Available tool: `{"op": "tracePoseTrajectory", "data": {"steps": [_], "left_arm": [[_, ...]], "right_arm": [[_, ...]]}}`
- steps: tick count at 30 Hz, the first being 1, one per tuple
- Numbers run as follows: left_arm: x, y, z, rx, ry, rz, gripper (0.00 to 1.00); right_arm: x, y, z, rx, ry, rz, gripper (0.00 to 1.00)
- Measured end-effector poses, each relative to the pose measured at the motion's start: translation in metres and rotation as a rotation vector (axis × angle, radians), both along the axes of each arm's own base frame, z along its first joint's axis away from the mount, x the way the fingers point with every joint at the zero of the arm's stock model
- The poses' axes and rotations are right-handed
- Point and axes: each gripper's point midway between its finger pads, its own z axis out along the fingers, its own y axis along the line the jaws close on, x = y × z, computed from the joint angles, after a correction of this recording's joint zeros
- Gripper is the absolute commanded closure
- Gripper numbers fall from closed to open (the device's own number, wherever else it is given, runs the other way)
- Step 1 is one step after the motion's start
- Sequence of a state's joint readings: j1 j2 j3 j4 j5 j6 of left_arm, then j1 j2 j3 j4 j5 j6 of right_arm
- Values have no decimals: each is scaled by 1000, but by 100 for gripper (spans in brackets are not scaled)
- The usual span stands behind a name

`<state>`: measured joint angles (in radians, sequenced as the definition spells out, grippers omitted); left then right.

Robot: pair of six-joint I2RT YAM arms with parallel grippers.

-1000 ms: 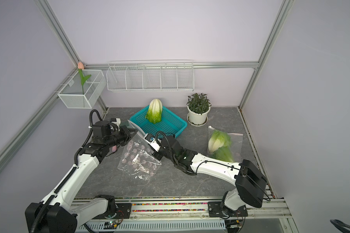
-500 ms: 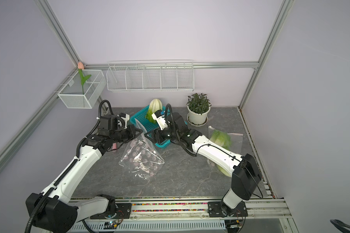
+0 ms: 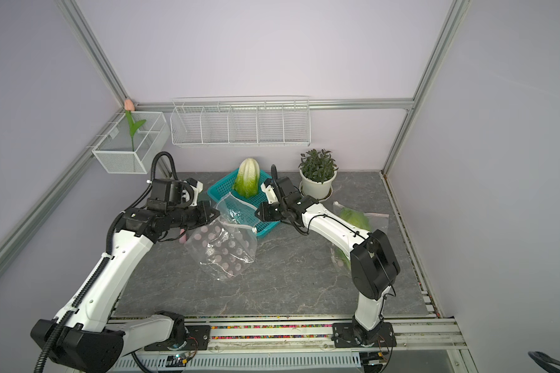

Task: Put the chinese cabbages into a zipper bag and zip it
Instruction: Open the zipper of the food storage bag at the center of the board, then pick up the Chinese cabbage from the basket.

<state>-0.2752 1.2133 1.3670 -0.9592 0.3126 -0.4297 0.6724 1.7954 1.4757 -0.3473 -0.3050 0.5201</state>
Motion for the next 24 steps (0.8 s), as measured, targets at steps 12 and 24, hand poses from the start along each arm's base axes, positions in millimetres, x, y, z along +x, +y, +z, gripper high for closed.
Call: {"op": "tracePoseTrajectory", "data": {"steps": [12, 24], "left_arm": [[4, 15, -15, 130, 73, 0, 100], [28, 22, -51, 155, 164, 27, 100]], "right_arm": [[-15, 31, 16, 145, 31, 45, 30], [122, 30, 6, 55, -307, -345, 12]]}}
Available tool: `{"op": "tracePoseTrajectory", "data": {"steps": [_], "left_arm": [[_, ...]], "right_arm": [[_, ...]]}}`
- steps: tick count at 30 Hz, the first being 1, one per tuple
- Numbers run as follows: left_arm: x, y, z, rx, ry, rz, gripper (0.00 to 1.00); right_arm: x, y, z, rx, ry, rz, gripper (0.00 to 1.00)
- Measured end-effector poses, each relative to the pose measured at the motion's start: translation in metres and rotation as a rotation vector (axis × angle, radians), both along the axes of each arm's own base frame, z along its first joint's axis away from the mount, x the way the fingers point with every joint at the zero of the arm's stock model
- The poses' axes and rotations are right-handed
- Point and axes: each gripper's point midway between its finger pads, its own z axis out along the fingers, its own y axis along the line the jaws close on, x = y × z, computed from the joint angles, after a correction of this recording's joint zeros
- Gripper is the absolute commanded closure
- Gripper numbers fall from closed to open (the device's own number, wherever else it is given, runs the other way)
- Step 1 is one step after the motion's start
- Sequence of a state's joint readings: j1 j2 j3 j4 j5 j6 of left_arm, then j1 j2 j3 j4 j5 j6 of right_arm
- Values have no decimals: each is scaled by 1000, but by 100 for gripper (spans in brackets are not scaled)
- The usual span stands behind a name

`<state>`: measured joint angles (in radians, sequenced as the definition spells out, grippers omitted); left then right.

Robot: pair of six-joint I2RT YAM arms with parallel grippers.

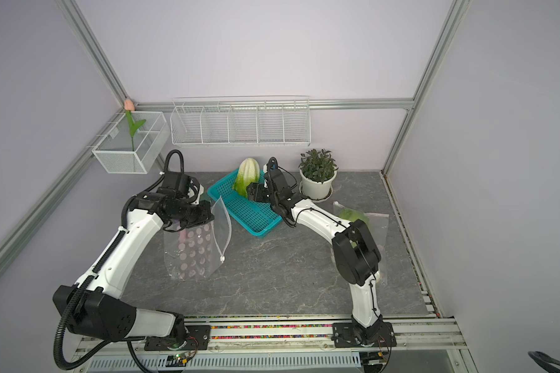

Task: Put the chinese cabbages into a zipper bag and zip it
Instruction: Pick up the Chinese cabbage from the basket.

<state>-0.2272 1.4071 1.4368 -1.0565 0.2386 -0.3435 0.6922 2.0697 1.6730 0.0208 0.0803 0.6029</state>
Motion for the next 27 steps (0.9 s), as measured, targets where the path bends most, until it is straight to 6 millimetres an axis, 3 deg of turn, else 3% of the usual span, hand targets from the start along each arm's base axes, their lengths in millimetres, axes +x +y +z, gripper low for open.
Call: {"op": "tracePoseTrajectory", "data": {"steps": [4, 9, 14, 17, 20, 23, 27], "left_arm": [[9, 5, 7, -8, -34, 16, 100], [12, -2, 5, -43, -26, -5, 100], [13, -7, 3, -64, -17, -19, 100], [13, -8, 5, -69, -19, -22, 100], [14, -8, 8, -71, -25, -25, 100], [14, -8, 8, -70, -27, -27, 100], [14, -8, 8, -69, -27, -27, 100]], "right_arm": [[37, 25, -43, -58, -49, -72, 12], [72, 45, -87, -113, -91, -157, 13], [99, 53, -104, -132, -122, -234, 15], [114, 58, -104, -115, -150, -262, 28], [117, 59, -110, -133, -160, -257, 52], [114, 59, -114, -148, -170, -232, 74], [96, 49, -111, -175, -182, -190, 86]]}}
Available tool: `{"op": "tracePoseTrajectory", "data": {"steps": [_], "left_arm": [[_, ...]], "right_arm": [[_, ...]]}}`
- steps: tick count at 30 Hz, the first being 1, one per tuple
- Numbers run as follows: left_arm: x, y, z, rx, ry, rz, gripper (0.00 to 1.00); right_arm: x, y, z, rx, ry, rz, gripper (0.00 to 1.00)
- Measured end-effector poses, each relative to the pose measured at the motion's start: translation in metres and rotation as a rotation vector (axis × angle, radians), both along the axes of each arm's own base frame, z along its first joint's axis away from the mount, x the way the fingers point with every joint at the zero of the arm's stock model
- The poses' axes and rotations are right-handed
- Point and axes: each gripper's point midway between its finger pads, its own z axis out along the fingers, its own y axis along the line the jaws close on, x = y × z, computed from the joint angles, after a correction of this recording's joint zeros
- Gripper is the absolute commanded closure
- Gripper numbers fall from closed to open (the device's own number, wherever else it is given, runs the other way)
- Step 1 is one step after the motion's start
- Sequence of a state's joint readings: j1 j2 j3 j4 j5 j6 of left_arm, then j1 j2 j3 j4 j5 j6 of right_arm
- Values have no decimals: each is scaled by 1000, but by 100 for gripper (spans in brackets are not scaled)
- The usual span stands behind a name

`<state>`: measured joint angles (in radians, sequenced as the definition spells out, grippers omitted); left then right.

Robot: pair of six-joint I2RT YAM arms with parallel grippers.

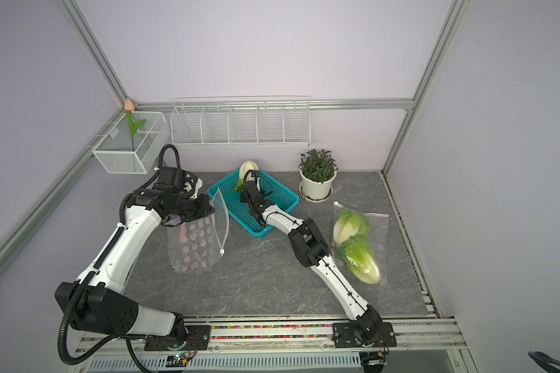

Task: Put the chinese cabbages into a zipper bag and zip it
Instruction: Pick up the Chinese cabbage from the basket, then place the Chinese cabbage in the zipper food storage bag.

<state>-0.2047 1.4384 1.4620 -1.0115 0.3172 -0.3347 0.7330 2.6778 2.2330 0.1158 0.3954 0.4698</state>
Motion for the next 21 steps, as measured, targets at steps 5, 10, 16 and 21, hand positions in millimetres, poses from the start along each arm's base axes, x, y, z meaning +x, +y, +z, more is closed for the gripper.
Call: {"op": "tracePoseTrajectory", "data": {"steps": [5, 10, 16, 21], "left_arm": [[1, 2, 1, 13, -8, 3, 100], [9, -3, 7, 21, -38, -4, 100], [23, -26, -12, 36, -12, -52, 100], [31, -47, -22, 45, -5, -96, 100]], "right_arm": [[-37, -19, 18, -17, 30, 83, 89], [-93, -47, 53, -41, 121, 218, 90], [-176, -67, 151, -66, 236, 507, 89], [-265, -83, 197, -39, 373, 762, 93]]}}
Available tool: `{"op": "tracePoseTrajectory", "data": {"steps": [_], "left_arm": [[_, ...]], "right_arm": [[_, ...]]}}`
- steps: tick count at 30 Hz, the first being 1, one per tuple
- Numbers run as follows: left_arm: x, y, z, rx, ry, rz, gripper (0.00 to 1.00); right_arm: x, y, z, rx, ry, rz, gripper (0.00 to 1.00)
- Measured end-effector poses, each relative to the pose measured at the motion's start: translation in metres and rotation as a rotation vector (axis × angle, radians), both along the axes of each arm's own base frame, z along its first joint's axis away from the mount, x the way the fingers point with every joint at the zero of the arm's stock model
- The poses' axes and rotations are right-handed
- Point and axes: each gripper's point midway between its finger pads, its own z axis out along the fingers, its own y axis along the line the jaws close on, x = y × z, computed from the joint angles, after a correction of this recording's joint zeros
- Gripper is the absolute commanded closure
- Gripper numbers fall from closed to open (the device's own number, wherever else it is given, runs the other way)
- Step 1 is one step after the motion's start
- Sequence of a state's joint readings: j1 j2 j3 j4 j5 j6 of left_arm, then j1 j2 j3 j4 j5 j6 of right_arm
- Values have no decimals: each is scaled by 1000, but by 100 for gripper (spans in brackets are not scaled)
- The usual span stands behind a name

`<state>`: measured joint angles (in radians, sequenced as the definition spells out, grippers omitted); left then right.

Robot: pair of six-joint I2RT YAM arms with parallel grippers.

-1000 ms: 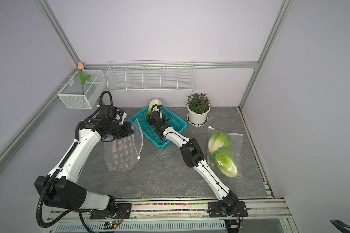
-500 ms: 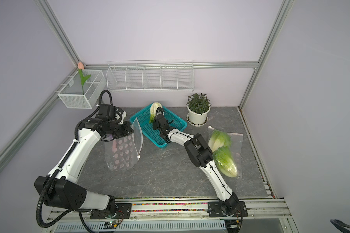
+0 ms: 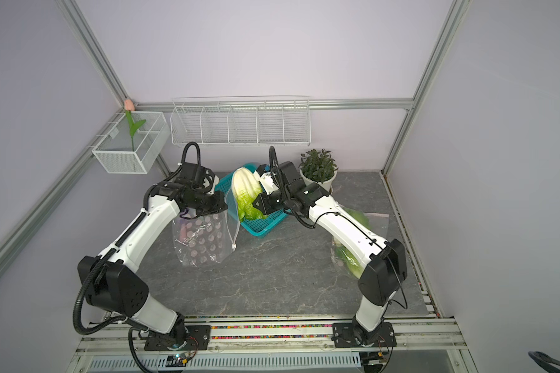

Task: Put the chinese cabbages into a zipper bag and zip it
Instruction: Place the Chinese cabbage in the zipper food storage bag.

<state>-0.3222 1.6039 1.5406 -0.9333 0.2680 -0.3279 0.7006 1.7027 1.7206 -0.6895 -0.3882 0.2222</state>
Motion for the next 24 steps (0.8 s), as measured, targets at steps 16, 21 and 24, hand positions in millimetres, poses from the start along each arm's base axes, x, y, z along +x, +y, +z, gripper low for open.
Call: {"op": "tracePoseTrajectory", "data": {"steps": [16, 21, 24], "left_arm": [[-22, -29, 29, -5, -100, -119, 100], [-45, -68, 27, 27, -102, -284, 100], [-60, -81, 21, 48, -90, -360, 100]], "right_arm": [[-77, -1, -115, -141, 561, 193, 93], [-88, -7, -117, -174, 598, 200, 93], [-91, -11, -111, -156, 602, 199, 93]]}}
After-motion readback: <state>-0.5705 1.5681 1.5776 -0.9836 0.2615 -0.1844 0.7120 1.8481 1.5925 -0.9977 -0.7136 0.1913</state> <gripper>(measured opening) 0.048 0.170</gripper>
